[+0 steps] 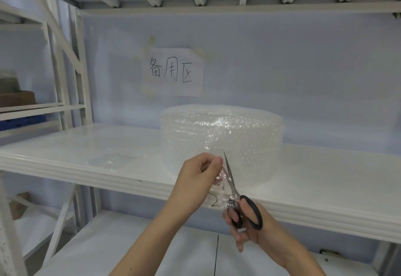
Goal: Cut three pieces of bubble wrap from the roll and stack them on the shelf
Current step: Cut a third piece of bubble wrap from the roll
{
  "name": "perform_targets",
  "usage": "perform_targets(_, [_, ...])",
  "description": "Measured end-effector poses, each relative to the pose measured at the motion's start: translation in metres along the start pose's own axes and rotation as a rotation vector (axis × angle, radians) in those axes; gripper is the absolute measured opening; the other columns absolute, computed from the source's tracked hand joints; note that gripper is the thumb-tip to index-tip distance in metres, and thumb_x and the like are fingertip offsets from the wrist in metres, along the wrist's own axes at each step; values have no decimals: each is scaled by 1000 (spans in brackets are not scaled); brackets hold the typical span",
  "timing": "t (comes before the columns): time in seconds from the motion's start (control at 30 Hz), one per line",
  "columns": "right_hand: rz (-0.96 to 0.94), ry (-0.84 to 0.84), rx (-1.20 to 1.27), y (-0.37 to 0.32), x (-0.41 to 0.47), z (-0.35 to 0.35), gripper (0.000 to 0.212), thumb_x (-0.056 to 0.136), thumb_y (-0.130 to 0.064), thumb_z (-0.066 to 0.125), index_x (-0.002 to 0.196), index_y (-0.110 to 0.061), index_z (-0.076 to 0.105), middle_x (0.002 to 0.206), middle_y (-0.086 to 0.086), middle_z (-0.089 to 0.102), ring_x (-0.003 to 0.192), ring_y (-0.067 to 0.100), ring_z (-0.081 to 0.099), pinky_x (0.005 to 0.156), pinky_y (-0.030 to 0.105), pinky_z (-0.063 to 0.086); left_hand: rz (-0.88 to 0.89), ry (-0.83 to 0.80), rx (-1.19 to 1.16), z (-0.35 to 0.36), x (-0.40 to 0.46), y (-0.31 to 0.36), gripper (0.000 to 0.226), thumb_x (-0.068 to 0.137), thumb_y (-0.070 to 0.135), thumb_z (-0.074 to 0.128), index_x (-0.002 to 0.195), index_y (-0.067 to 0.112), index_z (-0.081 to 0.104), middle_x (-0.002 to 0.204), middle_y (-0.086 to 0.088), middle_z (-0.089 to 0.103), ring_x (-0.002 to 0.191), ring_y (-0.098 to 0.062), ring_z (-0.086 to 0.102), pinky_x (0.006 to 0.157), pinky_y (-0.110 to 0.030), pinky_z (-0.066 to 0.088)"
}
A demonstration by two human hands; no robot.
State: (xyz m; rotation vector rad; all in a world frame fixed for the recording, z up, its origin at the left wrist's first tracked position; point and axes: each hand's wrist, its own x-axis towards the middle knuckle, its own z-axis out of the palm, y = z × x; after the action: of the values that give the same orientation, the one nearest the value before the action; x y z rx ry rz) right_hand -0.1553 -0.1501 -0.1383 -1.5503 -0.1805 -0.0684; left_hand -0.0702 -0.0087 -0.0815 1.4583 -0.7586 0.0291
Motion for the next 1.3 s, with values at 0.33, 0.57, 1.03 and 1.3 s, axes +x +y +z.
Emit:
perform_targets(0.33, [-65, 18, -14, -16, 6, -3, 71, 63, -70, 69, 85, -3, 56, 79, 15, 48, 54, 20, 49, 49, 33, 47, 8, -36, 3, 5, -4, -4, 19, 94, 16, 59, 77, 13, 67, 59, 7, 64, 55, -6, 57, 61, -20, 50])
perform_targets(0.57, [-82, 112, -72, -14, 14, 3, 78, 54, -74, 72, 80, -2, 57, 62, 11, 48, 46, 17, 47, 45, 30, 46, 30, -19, 22, 2, -4, -5, 20, 93, 17, 61, 74, 15, 67, 56, 8, 64, 56, -9, 57, 62, -24, 50])
perform_targets(1.03, [-117, 143, -90, -21, 20, 5, 54, 58, -72, 70, 57, -19, 59, 63, 13, 49, 43, 18, 46, 43, 28, 44, 41, -66, 120, -6, -5, -10, 17, 91, 18, 62, 75, 13, 68, 61, 5, 63, 58, -11, 56, 65, -31, 51])
perform_targets(1.3, [-100, 217, -131, -31, 22, 6, 42, 68, -59, 61, 56, -19, 55, 51, 9, 47, 42, 21, 42, 48, 30, 40, 14, -125, 156, -5, -8, -16, 19, 91, 19, 62, 72, 17, 66, 63, -1, 62, 58, -10, 55, 64, -29, 48])
